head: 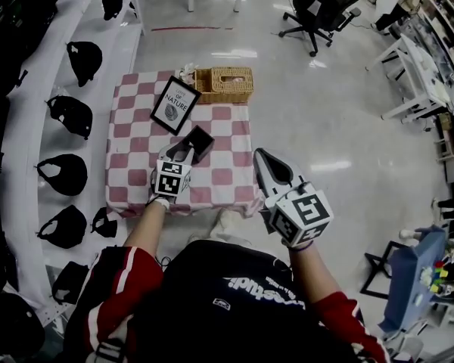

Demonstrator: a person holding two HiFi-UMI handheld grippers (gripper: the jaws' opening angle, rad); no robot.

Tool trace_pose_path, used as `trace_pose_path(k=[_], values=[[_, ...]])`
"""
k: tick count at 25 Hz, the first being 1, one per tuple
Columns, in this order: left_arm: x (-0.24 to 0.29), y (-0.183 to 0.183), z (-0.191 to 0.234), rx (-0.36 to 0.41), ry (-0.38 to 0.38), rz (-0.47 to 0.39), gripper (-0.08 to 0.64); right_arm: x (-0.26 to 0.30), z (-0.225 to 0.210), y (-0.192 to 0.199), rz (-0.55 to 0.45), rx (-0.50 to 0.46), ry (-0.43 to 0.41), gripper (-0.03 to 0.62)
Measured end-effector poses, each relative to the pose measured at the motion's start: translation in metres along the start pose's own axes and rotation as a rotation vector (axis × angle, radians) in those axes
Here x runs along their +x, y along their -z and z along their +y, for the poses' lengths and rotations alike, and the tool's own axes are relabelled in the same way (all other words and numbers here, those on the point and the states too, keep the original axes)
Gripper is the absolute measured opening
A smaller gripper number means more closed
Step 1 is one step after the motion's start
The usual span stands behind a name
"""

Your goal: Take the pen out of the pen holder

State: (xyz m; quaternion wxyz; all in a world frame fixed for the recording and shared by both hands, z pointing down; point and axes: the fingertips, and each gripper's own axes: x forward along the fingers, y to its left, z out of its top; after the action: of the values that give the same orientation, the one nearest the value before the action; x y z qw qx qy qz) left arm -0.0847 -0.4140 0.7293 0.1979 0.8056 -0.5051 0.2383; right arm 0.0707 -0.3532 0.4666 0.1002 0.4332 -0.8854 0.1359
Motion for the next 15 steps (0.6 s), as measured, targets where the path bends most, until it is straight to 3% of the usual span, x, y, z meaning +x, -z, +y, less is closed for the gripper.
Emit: trace_pose_path(k=[15], values=[[0.042, 0.018, 0.018, -0.031, -0.029, 0.067, 0.135, 0.017, -0.017, 0.014, 0.055, -0.012, 0.001, -0.003]])
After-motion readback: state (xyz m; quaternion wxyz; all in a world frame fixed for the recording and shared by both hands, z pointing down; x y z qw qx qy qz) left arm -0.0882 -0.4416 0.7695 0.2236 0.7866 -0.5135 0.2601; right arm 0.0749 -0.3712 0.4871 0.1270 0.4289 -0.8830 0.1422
